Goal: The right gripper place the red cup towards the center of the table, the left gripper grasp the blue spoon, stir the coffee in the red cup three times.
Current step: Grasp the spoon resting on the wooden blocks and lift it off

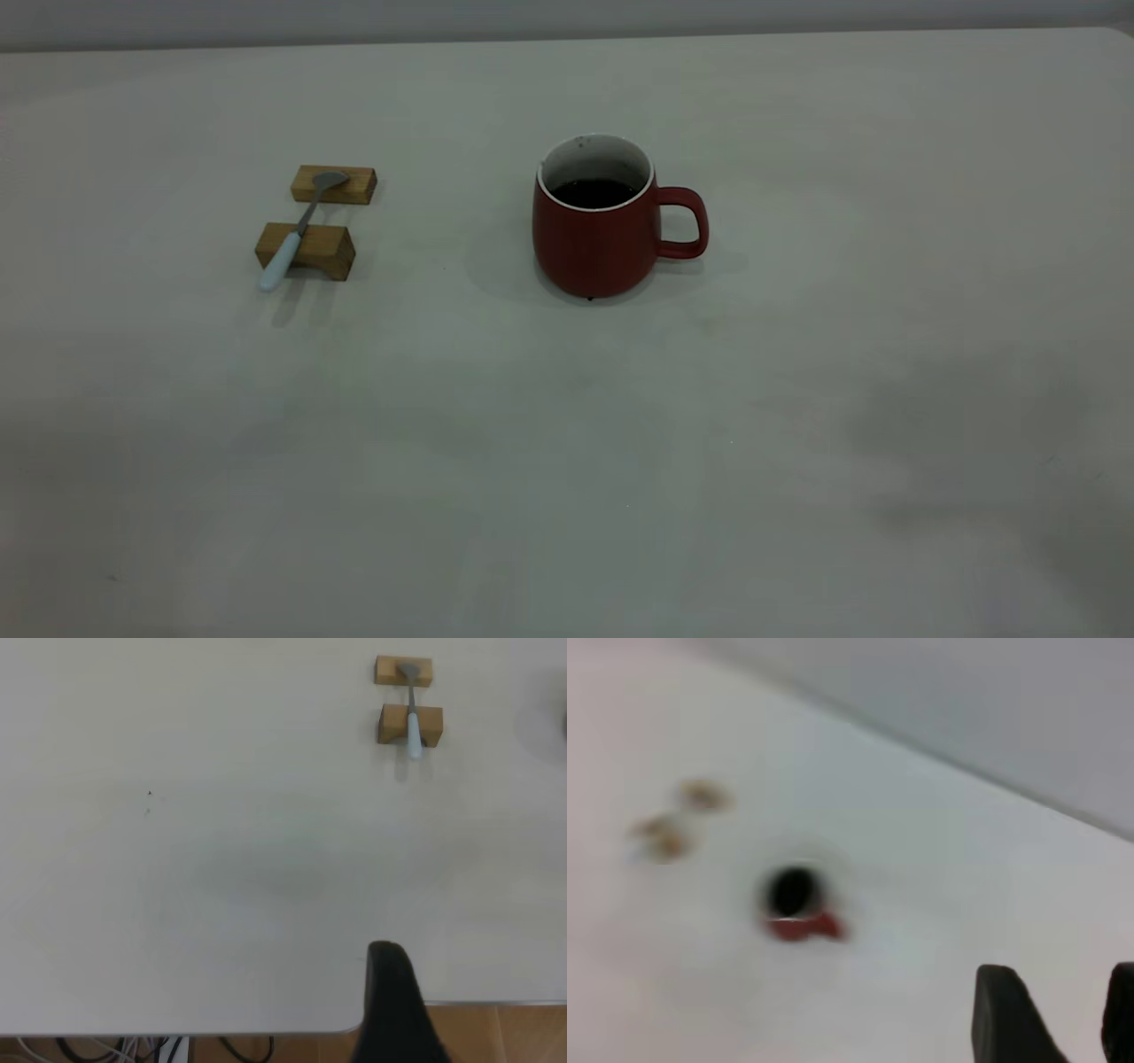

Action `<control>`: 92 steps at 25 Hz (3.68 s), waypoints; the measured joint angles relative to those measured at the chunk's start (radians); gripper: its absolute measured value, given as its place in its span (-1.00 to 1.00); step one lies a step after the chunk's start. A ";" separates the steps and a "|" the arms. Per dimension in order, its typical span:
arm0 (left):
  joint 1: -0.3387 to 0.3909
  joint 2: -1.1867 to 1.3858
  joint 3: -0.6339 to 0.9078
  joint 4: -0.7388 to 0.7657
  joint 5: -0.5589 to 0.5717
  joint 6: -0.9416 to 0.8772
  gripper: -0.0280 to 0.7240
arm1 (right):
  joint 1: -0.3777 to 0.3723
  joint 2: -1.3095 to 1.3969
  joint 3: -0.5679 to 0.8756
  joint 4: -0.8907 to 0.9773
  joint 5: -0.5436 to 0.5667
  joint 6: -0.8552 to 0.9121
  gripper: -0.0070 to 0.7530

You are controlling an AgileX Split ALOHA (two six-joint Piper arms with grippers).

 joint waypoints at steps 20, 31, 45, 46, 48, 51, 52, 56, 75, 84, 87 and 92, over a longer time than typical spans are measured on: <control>0.000 0.000 0.000 0.000 0.000 -0.001 0.52 | -0.060 -0.770 1.137 -0.268 -0.102 0.504 -0.18; 0.000 0.000 0.000 0.000 0.000 -0.001 0.52 | -0.082 -1.131 1.176 -0.248 -0.100 0.352 -0.18; 0.000 0.000 0.000 0.000 0.000 -0.001 0.52 | -0.081 -1.154 1.177 -0.171 -0.102 0.275 -0.18; 0.000 0.000 0.000 0.000 0.000 -0.001 0.52 | -0.081 -1.154 1.177 -0.171 -0.102 0.275 -0.18; 0.000 0.000 0.000 0.000 0.000 -0.001 0.52 | -0.081 -1.154 1.177 -0.171 -0.102 0.275 -0.18; 0.000 0.000 0.000 0.000 0.000 -0.001 0.52 | -0.081 -1.154 1.177 -0.171 -0.102 0.275 -0.18; 0.000 0.000 0.000 0.000 0.000 -0.001 0.52 | -0.081 -1.154 1.177 -0.171 -0.102 0.275 -0.18; 0.000 0.000 0.000 0.000 0.000 -0.001 0.52 | -0.081 -1.154 1.177 -0.171 -0.102 0.275 -0.18; 0.000 0.006 -0.003 0.053 -0.007 -0.064 0.52 | -0.081 -1.154 1.177 -0.171 -0.102 0.275 -0.18; 0.000 0.329 -0.019 0.082 -0.196 -0.118 0.52 | -0.081 -1.154 1.177 -0.171 -0.102 0.275 -0.18; 0.000 0.474 -0.025 0.082 -0.286 -0.118 0.55 | -0.081 -1.154 1.177 -0.171 -0.102 0.275 -0.18; 0.000 0.705 -0.061 0.082 -0.389 -0.117 0.59 | -0.081 -1.154 1.177 -0.171 -0.102 0.275 -0.18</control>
